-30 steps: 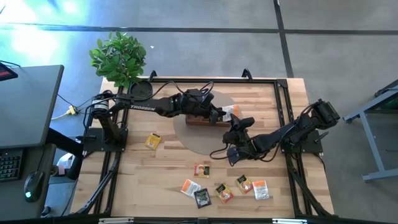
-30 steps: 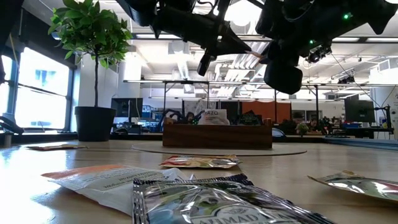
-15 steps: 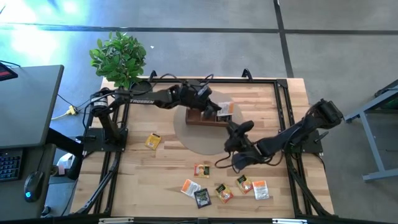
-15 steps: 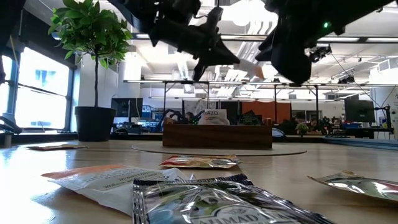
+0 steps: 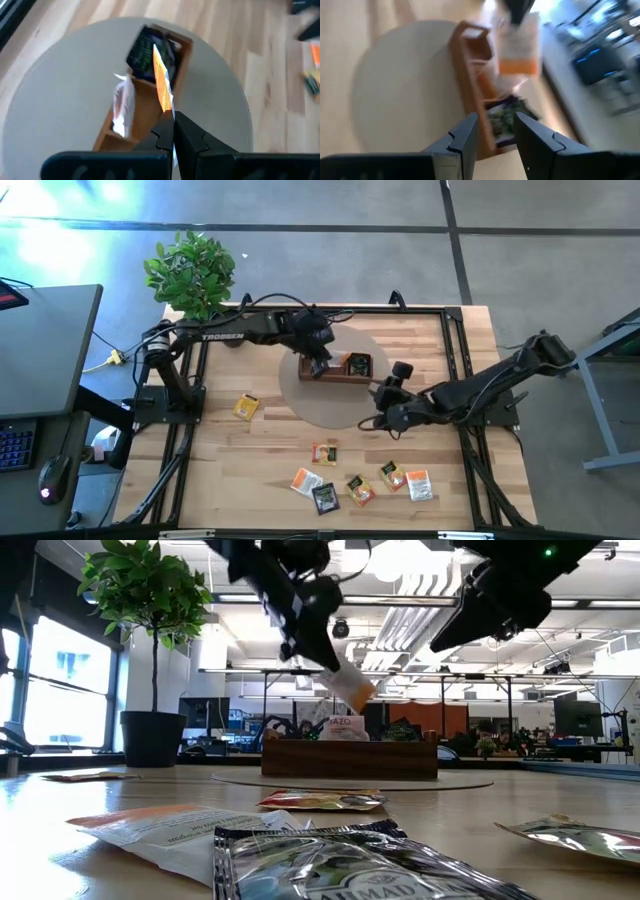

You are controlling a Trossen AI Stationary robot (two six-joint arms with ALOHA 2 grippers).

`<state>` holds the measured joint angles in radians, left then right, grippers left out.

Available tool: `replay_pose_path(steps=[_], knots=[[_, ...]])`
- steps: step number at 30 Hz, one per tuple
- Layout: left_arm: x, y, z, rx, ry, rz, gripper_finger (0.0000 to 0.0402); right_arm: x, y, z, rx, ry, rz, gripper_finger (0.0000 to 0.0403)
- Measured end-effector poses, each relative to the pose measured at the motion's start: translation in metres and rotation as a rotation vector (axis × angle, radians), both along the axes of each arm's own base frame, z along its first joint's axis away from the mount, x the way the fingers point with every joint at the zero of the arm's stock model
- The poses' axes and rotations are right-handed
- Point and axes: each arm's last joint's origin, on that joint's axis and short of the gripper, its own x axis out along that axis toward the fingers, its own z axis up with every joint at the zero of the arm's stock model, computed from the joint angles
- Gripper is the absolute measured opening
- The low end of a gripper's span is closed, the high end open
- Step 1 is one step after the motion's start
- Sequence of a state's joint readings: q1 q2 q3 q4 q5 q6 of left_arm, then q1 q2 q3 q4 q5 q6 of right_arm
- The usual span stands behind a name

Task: Pick & Place Tea
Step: Put the white tea bag into the middle section of the wooden organizer

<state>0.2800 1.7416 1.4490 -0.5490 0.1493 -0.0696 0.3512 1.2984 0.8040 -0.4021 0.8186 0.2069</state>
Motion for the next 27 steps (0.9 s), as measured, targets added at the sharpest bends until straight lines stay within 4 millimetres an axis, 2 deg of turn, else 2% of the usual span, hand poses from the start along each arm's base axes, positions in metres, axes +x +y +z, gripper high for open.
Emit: replay_pose_path(steps=[2, 5, 9, 18, 27], knots=[[0.0, -0.006, 0.003, 0.014, 0.053, -0.037, 0.0, 0.001, -0.004, -0.001, 0.032, 0.015, 0.007, 0.0123], [0.003, -0.01, -0.004, 0.037, 0.115, -0.053, 0.0, 0.003, -0.008, -0.002, 0.045, 0.02, -0.004, 0.0123], [0.006, -0.01, -0.008, 0.064, 0.118, -0.088, 0.0, 0.004, -0.011, -0.003, 0.065, 0.027, -0.004, 0.0123], [0.02, -0.004, -0.044, 0.158, 0.228, -0.127, 0.0, 0.005, -0.011, -0.004, 0.158, 0.028, 0.017, 0.0123], [0.024, -0.002, -0.048, 0.232, 0.236, -0.16, 0.0003, 0.005, -0.011, -0.004, 0.151, 0.031, 0.019, 0.0123]])
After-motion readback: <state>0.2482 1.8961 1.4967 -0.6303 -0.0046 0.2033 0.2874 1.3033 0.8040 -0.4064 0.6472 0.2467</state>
